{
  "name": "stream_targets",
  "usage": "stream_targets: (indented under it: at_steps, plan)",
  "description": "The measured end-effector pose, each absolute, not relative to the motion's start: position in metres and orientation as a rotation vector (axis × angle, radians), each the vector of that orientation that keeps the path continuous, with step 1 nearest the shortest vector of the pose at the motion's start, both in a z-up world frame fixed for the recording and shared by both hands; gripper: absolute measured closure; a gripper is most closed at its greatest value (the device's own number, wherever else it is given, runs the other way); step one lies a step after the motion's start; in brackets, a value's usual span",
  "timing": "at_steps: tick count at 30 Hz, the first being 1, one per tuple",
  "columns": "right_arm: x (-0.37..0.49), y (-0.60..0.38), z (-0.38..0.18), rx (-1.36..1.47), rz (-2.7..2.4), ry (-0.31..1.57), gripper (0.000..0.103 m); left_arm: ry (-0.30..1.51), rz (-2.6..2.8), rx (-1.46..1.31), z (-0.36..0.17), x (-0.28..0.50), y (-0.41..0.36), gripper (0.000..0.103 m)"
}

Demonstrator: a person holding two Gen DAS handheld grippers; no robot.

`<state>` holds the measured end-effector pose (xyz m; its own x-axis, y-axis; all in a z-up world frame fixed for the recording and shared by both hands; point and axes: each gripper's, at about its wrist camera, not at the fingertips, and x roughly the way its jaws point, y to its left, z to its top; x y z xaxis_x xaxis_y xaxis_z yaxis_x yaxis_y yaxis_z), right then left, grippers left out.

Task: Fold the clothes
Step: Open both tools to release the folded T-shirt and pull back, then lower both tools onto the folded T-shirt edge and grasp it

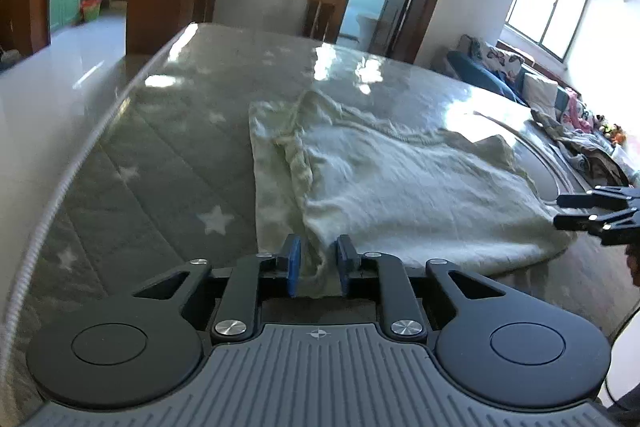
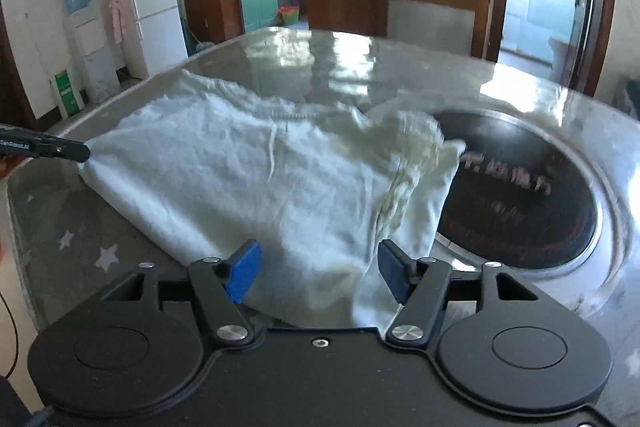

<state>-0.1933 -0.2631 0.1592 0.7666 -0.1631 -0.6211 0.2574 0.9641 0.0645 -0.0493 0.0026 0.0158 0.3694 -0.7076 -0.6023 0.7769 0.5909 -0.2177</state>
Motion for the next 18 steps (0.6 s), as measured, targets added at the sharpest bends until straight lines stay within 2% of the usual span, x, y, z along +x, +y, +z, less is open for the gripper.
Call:
stream_targets:
  at_steps: [6, 18]
  plan:
    - [-0.166, -0.278, 0.165, 0.168, -0.233, 0.615, 0.035, 0.652, -0.918, 0.115, 0.035, -0.048, -0.004, 0.079]
    - [-0.120, -0.294, 0.144, 0.196, -0.242, 0.629, 0.035, 0.648, -0.983, 0.143, 0.032, -0.047, -0.063, 0.078]
